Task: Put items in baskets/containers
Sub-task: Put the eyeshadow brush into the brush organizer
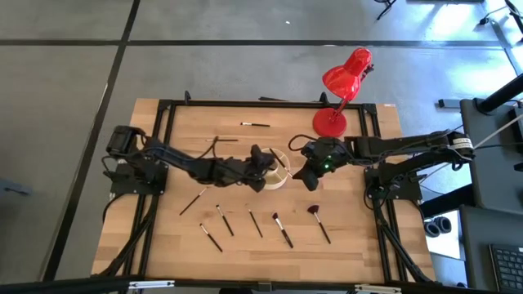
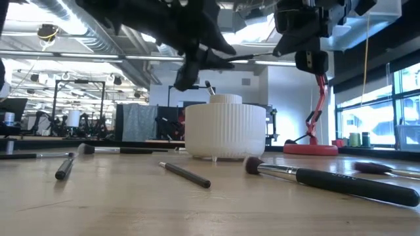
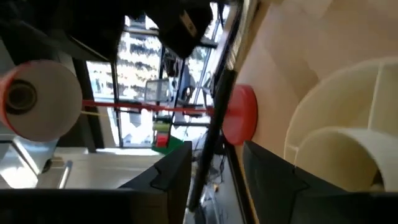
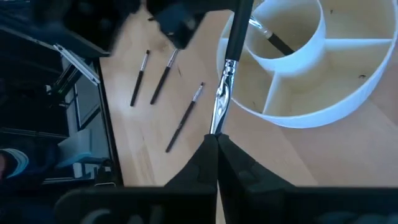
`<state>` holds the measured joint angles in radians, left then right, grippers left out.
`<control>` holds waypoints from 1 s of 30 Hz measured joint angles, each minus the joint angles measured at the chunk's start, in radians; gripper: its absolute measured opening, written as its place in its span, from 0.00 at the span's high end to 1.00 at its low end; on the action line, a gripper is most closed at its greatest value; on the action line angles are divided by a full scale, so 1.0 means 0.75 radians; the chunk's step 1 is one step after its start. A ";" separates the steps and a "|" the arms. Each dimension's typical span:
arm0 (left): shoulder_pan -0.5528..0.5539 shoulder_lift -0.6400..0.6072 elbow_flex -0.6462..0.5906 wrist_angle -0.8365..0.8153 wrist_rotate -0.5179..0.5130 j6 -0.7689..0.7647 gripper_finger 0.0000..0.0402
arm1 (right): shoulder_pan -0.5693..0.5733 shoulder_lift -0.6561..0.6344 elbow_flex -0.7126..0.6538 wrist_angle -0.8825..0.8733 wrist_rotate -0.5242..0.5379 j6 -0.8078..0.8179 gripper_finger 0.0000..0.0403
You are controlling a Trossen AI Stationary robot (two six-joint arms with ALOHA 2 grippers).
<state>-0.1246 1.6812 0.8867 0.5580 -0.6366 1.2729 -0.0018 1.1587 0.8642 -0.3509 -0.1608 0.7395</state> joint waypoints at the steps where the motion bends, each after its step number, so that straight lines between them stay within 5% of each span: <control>1: 0.006 0.011 0.003 0.000 -0.015 0.008 0.66 | 0.003 0.000 0.000 0.002 0.000 0.005 1.00; 10: 0.023 0.031 0.008 0.031 -0.066 0.011 0.74 | 0.019 0.000 0.000 0.005 0.002 0.014 1.00; 18: 0.002 0.031 0.007 0.019 -0.070 0.014 0.92 | 0.019 -0.001 0.000 0.007 0.011 -0.001 0.99; 30: 0.017 0.031 0.007 0.020 -0.213 -0.131 0.94 | 0.019 -0.055 0.026 0.008 0.088 -0.192 0.76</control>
<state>-0.1118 1.7046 0.8917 0.5727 -0.7965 1.1746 0.0128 1.1172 0.8840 -0.3447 -0.0949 0.5958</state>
